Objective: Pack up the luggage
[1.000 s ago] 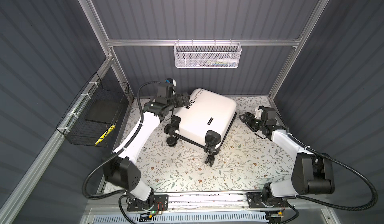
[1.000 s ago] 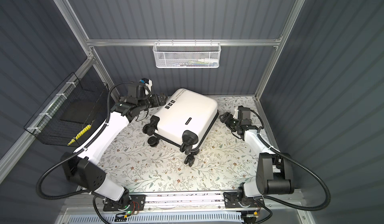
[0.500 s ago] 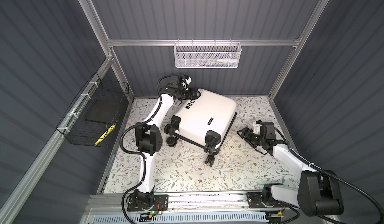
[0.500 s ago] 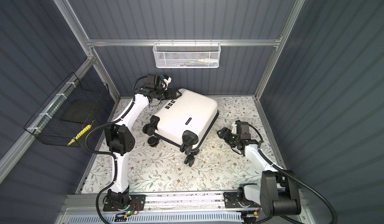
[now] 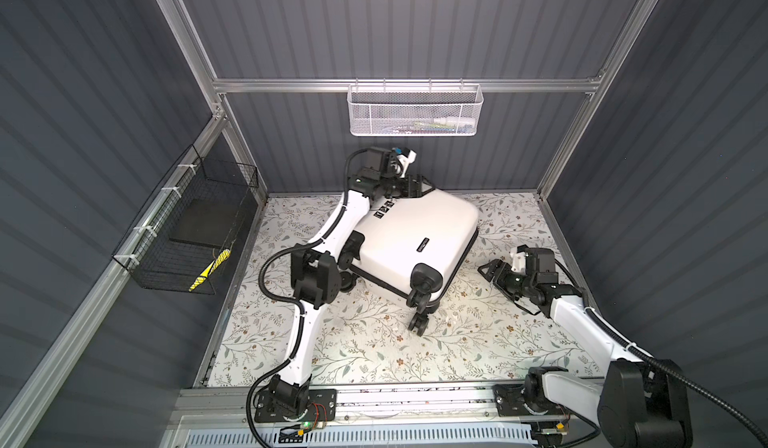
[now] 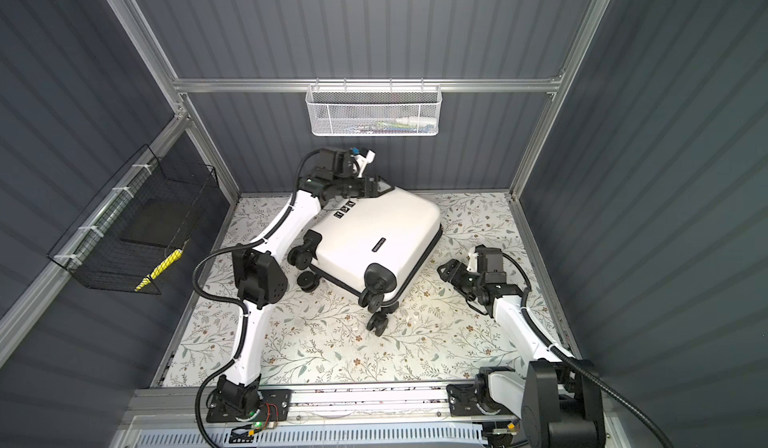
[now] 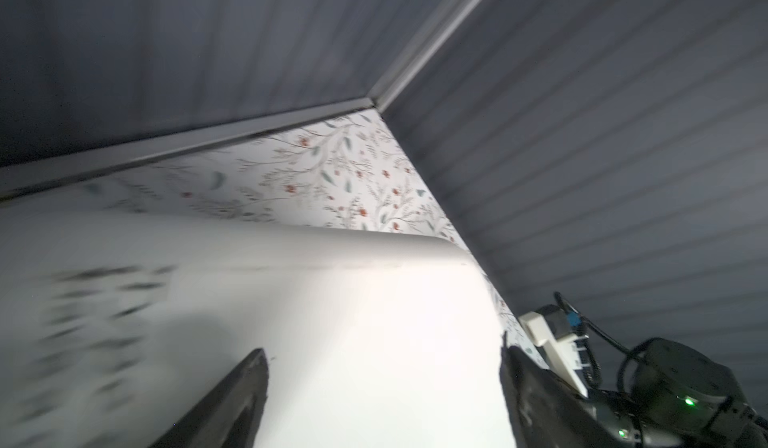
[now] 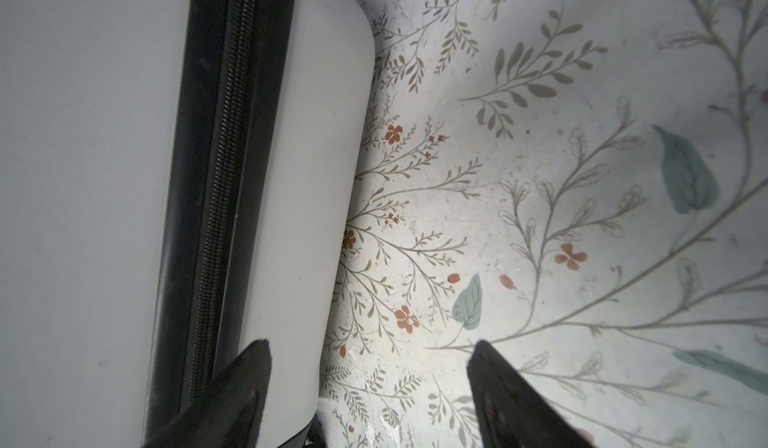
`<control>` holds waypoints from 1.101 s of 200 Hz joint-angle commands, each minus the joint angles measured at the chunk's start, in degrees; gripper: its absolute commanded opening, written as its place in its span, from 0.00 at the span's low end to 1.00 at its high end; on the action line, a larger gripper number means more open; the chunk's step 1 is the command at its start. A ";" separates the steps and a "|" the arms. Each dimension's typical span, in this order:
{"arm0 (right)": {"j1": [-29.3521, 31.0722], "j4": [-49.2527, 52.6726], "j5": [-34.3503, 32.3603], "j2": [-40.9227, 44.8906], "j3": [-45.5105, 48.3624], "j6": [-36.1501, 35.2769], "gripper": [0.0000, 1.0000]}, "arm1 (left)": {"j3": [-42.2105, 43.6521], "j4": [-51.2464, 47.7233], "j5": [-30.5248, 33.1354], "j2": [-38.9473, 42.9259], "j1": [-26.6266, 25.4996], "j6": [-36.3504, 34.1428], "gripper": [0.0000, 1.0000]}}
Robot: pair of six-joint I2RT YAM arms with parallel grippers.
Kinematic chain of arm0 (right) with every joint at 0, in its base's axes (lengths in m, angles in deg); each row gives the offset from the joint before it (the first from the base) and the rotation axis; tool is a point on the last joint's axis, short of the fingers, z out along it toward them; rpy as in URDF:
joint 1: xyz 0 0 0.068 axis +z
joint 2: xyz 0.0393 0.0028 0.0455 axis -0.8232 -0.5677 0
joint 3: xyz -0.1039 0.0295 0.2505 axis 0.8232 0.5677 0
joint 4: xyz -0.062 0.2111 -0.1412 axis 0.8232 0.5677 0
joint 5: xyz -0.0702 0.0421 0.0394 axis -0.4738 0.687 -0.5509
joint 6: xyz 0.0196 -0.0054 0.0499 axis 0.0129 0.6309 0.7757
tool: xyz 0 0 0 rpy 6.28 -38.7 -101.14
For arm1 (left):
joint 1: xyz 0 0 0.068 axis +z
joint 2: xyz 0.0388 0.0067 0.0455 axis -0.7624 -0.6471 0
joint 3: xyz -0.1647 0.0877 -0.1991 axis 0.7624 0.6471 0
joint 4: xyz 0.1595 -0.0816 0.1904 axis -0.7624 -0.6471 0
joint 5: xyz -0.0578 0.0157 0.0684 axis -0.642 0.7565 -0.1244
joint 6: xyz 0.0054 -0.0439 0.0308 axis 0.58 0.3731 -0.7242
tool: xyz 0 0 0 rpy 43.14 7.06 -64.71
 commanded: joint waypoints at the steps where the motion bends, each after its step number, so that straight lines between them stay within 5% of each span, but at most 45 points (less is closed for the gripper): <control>1: 0.51 0.68 0.42 1.19 3.25 0.85 0.77 | -3.03 0.98 -4.30 -3.40 -1.76 4.92 0.88; 55: 12.28 -3.29 -6.96 4.23 8.99 6.17 0.77 | -0.10 -2.58 -0.15 4.03 -0.78 0.65 0.94; 133: 20.67 -4.59 -10.96 1.93 6.95 8.80 0.77 | 9.84 -13.10 18.21 12.63 7.29 -9.48 0.97; 220: 25.81 -5.72 -12.88 1.15 9.52 10.06 0.77 | 5.79 -23.16 7.43 6.21 8.54 -18.81 0.95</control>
